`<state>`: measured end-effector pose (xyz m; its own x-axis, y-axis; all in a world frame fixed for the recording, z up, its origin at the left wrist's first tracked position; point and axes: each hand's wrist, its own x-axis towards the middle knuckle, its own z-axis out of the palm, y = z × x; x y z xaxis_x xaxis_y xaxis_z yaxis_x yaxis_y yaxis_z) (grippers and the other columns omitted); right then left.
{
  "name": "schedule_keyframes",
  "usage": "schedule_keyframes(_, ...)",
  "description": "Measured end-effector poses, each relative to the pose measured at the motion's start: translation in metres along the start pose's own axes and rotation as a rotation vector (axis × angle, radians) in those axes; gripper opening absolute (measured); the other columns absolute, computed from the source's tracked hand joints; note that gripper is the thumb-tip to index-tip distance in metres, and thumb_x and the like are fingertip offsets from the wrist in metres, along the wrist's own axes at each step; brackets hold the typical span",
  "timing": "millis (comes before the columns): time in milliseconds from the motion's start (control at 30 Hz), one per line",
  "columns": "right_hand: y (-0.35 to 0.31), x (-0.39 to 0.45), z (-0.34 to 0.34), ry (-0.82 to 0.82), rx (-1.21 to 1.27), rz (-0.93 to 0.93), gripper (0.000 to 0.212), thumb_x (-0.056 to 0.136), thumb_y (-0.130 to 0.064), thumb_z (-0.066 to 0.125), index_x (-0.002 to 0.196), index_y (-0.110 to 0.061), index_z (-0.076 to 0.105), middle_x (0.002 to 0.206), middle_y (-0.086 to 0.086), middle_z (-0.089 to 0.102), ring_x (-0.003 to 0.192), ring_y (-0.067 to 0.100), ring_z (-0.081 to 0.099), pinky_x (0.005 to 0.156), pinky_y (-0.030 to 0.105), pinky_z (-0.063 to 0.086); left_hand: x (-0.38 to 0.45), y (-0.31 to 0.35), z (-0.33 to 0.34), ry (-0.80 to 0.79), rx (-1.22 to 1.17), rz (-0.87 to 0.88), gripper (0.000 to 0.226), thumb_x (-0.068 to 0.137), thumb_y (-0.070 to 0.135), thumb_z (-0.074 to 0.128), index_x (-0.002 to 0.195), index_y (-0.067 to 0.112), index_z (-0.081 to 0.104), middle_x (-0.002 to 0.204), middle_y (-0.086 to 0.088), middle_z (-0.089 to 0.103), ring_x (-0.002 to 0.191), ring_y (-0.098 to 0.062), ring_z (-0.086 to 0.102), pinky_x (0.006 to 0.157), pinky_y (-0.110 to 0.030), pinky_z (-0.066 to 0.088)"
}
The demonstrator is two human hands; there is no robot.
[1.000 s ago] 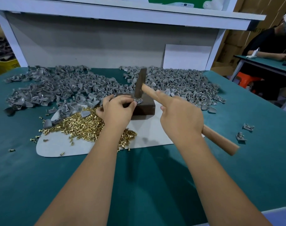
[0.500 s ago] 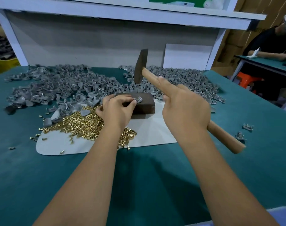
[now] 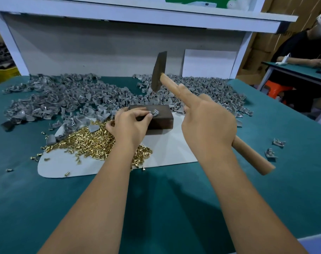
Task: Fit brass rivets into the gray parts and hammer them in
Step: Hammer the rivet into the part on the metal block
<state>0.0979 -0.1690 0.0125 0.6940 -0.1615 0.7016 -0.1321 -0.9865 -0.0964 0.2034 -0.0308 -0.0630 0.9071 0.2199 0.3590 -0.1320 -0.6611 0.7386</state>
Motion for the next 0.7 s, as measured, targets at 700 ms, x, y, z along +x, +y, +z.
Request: schedule_keyframes(700,0.004,-0.005,0.006,0.006,0.002,-0.048,0.060,0.081,-0.016,0.067,0.130,-0.045,0.049,0.071,-0.003,0.057,0.048,0.022,0.033,0.045,0.021,0.006,-0.002,0.003,-0.001,0.004,-0.009,0.002,0.013,0.088,0.048,0.068,0.095,0.042,0.077,0.117,0.028,0.066,0.134,-0.010,0.042,0.103,-0.047,0.017)
